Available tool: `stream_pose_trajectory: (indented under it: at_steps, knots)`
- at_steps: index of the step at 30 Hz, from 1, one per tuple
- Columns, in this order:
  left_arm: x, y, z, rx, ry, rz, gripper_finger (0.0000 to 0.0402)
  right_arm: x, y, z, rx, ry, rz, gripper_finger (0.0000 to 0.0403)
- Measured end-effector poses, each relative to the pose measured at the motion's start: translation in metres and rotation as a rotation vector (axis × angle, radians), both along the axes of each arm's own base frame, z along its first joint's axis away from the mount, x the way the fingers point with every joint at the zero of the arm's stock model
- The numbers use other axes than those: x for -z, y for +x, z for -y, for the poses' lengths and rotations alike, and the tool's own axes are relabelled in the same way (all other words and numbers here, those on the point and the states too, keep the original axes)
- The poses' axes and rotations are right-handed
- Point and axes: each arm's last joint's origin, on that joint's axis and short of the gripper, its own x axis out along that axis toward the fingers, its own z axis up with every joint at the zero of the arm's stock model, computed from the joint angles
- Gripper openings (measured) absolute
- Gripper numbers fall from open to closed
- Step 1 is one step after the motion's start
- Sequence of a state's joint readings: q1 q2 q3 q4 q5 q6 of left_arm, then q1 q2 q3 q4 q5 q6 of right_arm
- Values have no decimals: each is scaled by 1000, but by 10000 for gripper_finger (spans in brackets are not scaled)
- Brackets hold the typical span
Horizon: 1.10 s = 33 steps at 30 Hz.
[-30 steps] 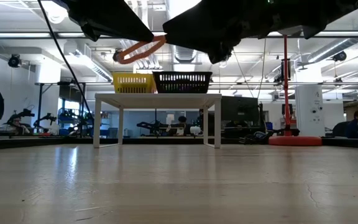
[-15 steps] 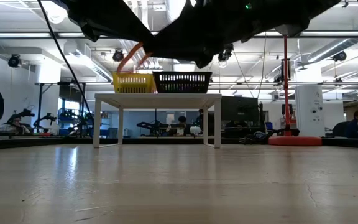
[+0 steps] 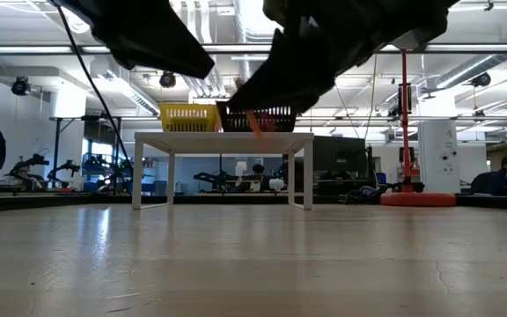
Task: Pick & Place Office Desk Supplies
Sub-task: Put the orange rubber band into the red bin
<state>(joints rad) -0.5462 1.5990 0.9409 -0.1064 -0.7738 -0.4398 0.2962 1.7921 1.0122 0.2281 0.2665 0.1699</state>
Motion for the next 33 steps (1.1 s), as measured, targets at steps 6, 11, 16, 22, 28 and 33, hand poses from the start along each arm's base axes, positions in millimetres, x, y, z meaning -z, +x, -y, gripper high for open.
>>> stream_pose_trajectory:
  at_steps: [6,11,16,22,28,33]
  knots:
    - [9,-4,-3,-37,-40,-4,206,-34,-13,8,12,-40,7,9]
    - [17,-7,-4,-47,-80,40,212,-87,-19,37,27,-142,110,9]
    - [20,-8,-5,-46,-92,61,200,-138,-16,94,131,-253,214,9]
    - [21,-8,-6,-47,-88,64,187,-152,-7,191,225,-235,178,8]
    - [21,-8,-6,-49,-91,65,181,-130,-2,279,376,-93,141,8]
    - [22,-8,-6,-51,-99,73,181,-120,-6,315,428,3,35,17]
